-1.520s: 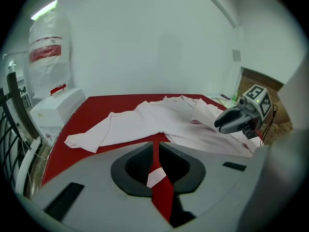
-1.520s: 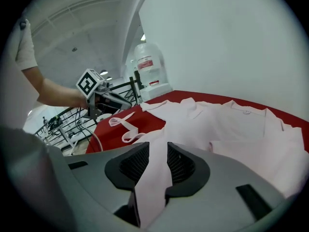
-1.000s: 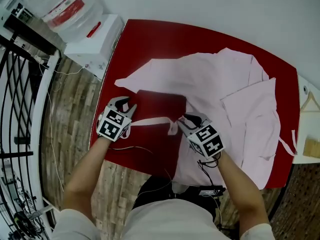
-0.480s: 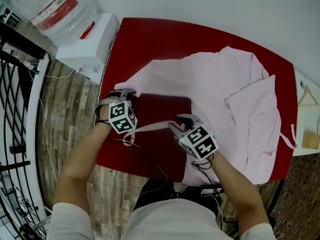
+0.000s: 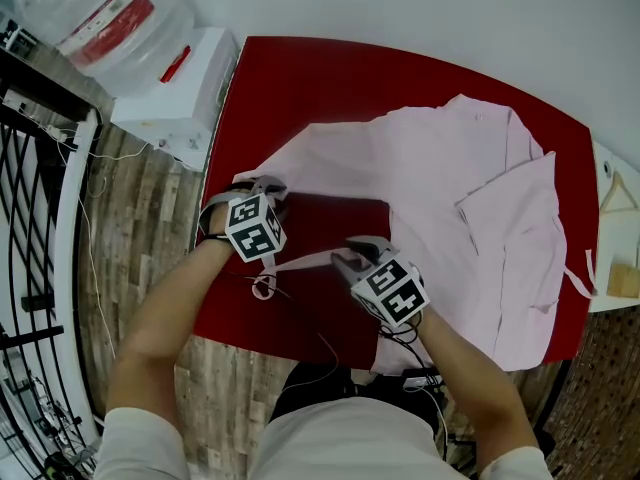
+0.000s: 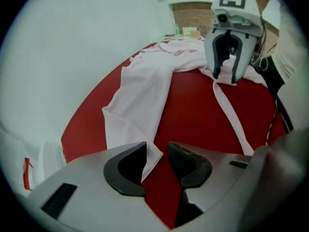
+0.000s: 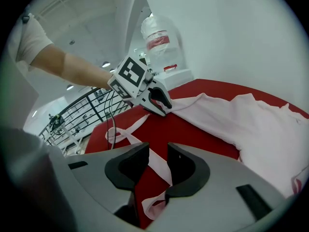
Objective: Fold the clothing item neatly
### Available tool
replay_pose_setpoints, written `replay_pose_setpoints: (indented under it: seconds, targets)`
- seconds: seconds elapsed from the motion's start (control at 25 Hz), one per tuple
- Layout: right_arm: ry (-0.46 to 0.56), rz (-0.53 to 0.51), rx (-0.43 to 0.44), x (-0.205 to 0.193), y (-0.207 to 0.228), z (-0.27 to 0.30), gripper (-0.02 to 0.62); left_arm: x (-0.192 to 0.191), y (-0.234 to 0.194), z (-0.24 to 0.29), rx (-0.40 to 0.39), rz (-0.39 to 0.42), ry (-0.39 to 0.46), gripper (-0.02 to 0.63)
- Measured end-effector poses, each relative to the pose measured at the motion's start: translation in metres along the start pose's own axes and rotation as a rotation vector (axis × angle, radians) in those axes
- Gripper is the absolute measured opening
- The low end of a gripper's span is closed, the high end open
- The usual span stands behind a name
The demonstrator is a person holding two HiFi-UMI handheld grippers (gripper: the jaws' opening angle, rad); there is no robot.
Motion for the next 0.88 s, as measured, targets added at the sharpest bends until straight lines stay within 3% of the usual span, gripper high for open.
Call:
replay_pose_setpoints:
  seconds: [0.44,0.48,0.52,0.56,0.64,0.88]
  targets:
    - [-0.001,0.016,0.008,0.0,-0.001,0.009,0.123,-0.01,-0.017,0.002,-0.072,-0.126,-0.008,0.127]
    - [0.0,0.015,0.01,0.0,-0.002,0.01,0.123,-0.01,-0.018,0.002,-0.076,-0.135,-0.015,0.107]
    - [0.001,0.014,0.012,0.001,-0.002,0.011,0.123,-0.01,-0.019,0.002,-0.077,-0.144,-0.02,0.033]
    - [0.002,0.013,0.014,0.002,-0.003,0.012,0.123,-0.01,-0.02,0.001,-0.084,-0.161,-0.018,0.029]
    - [0.008,0.008,0.018,0.006,-0.004,0.014,0.123,-0.009,-0.023,-0.001,-0.126,-0.258,0.018,0.025]
    - [0.053,-0.009,0.027,0.021,-0.005,0.031,0.123,-0.003,-0.042,-0.016,-0.346,-0.729,0.24,0.023]
Point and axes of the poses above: the fingertips, and each gripper's own axes: z forward along the fingers, y to its right, x out of its top, the point moved 8 cm from there along -z, backward along the fingers, and after that the axes turned 6 degrees about -z, right-handed, at the moved point
